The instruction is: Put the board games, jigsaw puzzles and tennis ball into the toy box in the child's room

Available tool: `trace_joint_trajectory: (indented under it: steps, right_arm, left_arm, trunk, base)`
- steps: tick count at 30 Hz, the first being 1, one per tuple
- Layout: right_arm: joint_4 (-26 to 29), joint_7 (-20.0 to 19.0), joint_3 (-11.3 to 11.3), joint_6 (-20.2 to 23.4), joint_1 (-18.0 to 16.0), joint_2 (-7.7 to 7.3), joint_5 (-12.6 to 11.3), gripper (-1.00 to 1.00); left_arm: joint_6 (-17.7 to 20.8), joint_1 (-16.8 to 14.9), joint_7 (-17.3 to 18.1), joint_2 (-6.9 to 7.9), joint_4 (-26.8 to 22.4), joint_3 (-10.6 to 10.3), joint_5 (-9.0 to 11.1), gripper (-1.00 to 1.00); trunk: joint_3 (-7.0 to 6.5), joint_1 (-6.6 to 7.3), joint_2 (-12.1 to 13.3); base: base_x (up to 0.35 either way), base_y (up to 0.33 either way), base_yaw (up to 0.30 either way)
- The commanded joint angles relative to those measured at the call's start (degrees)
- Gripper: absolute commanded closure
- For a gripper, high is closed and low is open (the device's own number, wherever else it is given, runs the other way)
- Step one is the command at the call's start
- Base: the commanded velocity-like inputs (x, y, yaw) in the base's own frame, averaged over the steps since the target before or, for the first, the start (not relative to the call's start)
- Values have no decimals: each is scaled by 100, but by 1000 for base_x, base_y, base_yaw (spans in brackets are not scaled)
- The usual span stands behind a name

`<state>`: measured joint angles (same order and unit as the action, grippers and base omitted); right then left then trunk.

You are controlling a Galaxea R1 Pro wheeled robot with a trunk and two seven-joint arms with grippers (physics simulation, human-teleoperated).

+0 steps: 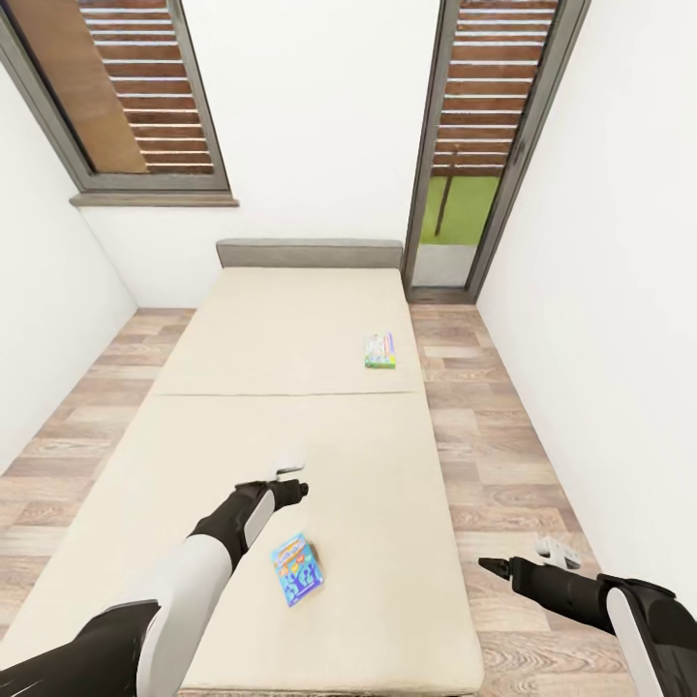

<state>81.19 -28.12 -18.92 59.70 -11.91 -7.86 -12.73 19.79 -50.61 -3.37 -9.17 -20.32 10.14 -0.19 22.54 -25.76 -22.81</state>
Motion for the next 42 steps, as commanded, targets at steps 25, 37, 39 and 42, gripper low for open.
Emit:
trace_joint_trajectory:
  steps: [25, 37, 39, 42]
  right_arm:
    - [2, -18, 26, 30, -5, 12, 16, -100]
    - [1, -18, 28, 30, -5, 12, 20, -100]
    - [0, -18, 28, 30, -5, 14, 25, -100]
    - [-3, -15, 28, 30, -5, 20, 35, -100]
  left_arm:
    - [-43, -2, -198, 3, 20, 23, -7, -100]
    - [-52, 6, -199, -2, 20, 17, -15, -100]
    - [-53, 7, -199, -2, 20, 16, -16, -100]
    - [-53, 7, -199, -1, 20, 15, -16, -100]
  trunk:
    - [244, -3, -11]
    - [357, -3, -11]
    - [376, -3, -11]
    - [404, -3, -11]
  base:
    - [0, 0, 0]
    - [0, 0, 0]
    - [0, 0, 0]
    - [0, 0, 0]
